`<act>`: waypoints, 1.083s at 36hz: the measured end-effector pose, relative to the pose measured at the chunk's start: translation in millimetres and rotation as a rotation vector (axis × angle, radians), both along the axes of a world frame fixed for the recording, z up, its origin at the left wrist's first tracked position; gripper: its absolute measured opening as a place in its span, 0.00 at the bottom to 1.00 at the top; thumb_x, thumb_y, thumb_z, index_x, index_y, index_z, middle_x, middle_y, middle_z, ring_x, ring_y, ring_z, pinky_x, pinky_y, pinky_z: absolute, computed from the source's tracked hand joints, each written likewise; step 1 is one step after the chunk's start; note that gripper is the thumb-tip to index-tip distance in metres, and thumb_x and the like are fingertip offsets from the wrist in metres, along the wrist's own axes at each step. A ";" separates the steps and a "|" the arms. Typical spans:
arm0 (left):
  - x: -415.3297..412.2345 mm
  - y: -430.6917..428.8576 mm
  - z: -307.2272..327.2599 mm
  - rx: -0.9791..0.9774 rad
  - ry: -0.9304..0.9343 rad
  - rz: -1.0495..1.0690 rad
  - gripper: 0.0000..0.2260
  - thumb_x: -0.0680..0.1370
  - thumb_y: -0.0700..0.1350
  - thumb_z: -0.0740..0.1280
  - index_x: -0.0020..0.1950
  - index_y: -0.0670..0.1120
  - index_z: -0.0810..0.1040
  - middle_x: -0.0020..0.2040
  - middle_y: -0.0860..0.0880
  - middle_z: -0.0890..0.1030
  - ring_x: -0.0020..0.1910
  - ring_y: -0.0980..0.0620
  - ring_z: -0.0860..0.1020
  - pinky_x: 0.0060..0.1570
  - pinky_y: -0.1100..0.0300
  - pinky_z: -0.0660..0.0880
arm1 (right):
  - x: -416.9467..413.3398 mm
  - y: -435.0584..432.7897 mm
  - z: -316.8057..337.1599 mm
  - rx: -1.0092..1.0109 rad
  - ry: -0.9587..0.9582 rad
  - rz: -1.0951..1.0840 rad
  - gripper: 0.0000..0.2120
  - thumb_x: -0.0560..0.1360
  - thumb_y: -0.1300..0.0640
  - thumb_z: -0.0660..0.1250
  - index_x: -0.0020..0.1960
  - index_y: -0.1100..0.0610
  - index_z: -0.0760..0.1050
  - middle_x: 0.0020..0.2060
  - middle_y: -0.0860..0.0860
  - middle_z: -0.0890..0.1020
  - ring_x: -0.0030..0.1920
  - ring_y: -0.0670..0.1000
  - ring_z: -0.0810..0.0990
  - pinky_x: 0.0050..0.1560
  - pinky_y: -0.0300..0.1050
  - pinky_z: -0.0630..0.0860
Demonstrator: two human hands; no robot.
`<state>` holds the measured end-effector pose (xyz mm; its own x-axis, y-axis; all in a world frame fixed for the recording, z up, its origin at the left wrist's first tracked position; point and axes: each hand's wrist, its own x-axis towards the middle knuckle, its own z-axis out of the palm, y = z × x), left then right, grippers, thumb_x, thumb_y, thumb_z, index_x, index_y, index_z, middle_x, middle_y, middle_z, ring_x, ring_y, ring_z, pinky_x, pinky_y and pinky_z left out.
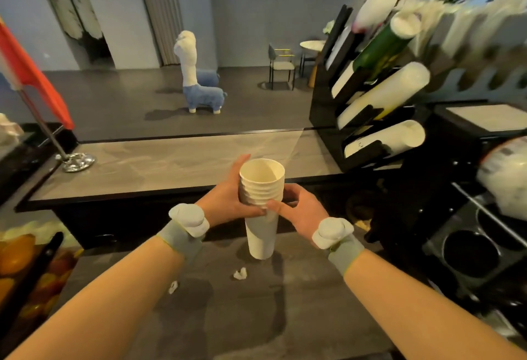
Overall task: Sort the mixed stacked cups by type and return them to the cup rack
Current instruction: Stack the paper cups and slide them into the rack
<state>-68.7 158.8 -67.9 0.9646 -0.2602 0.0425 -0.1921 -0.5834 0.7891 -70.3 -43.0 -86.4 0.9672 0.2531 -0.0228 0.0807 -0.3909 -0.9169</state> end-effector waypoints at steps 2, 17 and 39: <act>6.7 -11.6 13.0 -0.040 -0.043 -0.009 0.52 0.68 0.47 0.80 0.79 0.55 0.45 0.73 0.56 0.64 0.70 0.58 0.63 0.68 0.61 0.63 | -1.6 -12.9 14.9 0.013 -0.040 -0.036 0.27 0.72 0.42 0.71 0.67 0.50 0.71 0.53 0.39 0.77 0.50 0.37 0.75 0.43 0.28 0.68; 55.1 -93.9 89.4 -0.790 0.046 0.067 0.38 0.67 0.46 0.79 0.70 0.56 0.60 0.64 0.47 0.73 0.61 0.45 0.77 0.53 0.41 0.80 | -7.0 -113.2 55.8 -0.088 -0.107 -0.210 0.32 0.72 0.45 0.73 0.71 0.50 0.64 0.59 0.44 0.75 0.56 0.44 0.73 0.43 0.30 0.70; 98.7 -197.1 93.3 -0.834 0.159 -0.097 0.15 0.85 0.49 0.54 0.71 0.48 0.70 0.64 0.41 0.79 0.60 0.44 0.81 0.60 0.50 0.78 | -13.5 -242.1 174.9 0.220 -0.457 -0.604 0.21 0.69 0.47 0.75 0.56 0.51 0.71 0.57 0.54 0.76 0.56 0.55 0.79 0.40 0.51 0.83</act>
<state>30.0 -38.3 25.4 0.9504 -0.2856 0.1228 -0.0616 0.2140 0.9749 -83.8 -285.1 88.5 0.8401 -0.3670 0.3993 0.2991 -0.3008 -0.9056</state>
